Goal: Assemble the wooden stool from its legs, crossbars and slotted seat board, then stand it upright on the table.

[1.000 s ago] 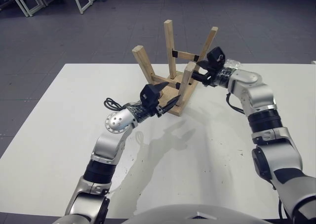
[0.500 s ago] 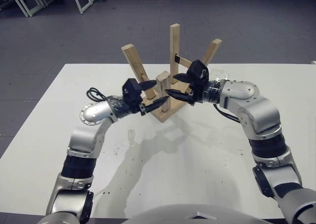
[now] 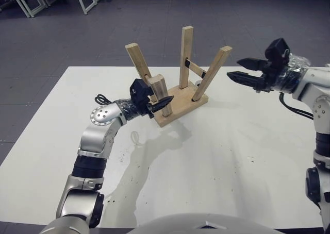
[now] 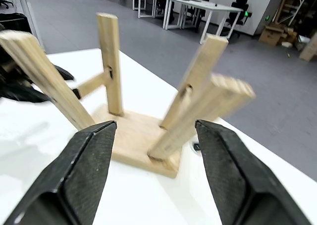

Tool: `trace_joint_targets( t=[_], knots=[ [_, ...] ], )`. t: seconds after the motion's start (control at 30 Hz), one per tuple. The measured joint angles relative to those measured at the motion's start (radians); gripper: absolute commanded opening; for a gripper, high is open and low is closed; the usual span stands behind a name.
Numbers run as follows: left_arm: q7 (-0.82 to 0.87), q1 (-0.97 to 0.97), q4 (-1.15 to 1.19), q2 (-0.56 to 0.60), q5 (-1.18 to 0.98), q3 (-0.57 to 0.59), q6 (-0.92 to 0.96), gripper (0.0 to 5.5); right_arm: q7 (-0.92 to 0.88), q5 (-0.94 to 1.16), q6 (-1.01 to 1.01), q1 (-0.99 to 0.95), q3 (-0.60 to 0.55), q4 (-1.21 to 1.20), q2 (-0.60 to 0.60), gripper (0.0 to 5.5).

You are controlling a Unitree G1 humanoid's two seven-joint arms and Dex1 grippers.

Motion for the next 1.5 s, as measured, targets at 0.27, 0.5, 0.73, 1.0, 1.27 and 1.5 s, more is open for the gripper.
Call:
trace_joint_targets(
  t=[0.27,0.5,0.73,1.0,1.27,1.5],
  knots=[
    [-0.078,-0.031,-0.093,0.056,-0.325,0.1,0.43,1.37,0.021,-0.039,-0.093,0.058,0.021,0.136,-0.01,2.95],
    [0.526,-0.207,0.081,-0.086,-0.853,0.357,0.838,1.05,0.007,-0.036,-0.1,0.177,0.003,0.155,-0.009,2.95],
    [1.091,-0.224,0.357,-0.148,-1.234,0.565,0.905,1.05,-0.027,-0.037,-0.095,0.239,-0.01,0.195,-0.009,2.95],
    [1.165,-0.07,0.268,-0.158,-1.409,0.612,0.849,2.29,-0.027,-0.037,-0.094,0.236,0.009,0.197,0.006,2.95],
    [0.91,0.135,0.093,-0.088,-1.339,0.744,0.703,2.29,-0.083,-0.125,-0.224,0.076,0.048,0.411,0.052,2.95],
    [0.662,0.221,0.017,0.043,-1.208,0.628,0.767,2.29,-0.198,-0.29,-0.573,-0.329,0.135,1.011,0.341,2.95]
  ],
)
